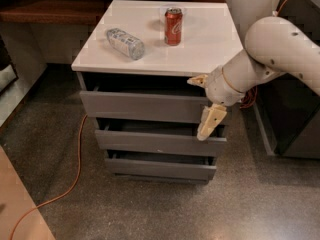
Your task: Place coke can into top drawer
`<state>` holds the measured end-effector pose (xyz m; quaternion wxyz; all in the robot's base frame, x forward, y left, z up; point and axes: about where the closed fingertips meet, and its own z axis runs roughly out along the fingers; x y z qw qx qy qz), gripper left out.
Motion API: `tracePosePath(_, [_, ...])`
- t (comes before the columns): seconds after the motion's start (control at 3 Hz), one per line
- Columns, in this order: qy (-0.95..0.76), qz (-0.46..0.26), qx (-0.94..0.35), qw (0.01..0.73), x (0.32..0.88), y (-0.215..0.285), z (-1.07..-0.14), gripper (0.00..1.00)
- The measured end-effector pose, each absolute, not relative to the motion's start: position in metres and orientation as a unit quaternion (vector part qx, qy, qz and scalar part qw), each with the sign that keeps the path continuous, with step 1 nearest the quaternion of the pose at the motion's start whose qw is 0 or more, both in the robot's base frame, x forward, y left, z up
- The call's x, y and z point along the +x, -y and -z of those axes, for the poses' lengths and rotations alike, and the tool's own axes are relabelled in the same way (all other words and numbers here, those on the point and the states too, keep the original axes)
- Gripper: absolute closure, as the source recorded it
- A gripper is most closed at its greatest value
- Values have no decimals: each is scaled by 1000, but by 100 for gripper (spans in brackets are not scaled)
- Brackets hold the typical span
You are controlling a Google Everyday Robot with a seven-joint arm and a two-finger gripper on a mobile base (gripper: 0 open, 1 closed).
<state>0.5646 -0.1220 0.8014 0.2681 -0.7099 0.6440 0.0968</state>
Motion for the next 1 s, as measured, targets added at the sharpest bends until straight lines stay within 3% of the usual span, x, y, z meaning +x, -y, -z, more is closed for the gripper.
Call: tracePosePath(1.0, [-630, -81, -722, 273, 614, 89, -743, 0])
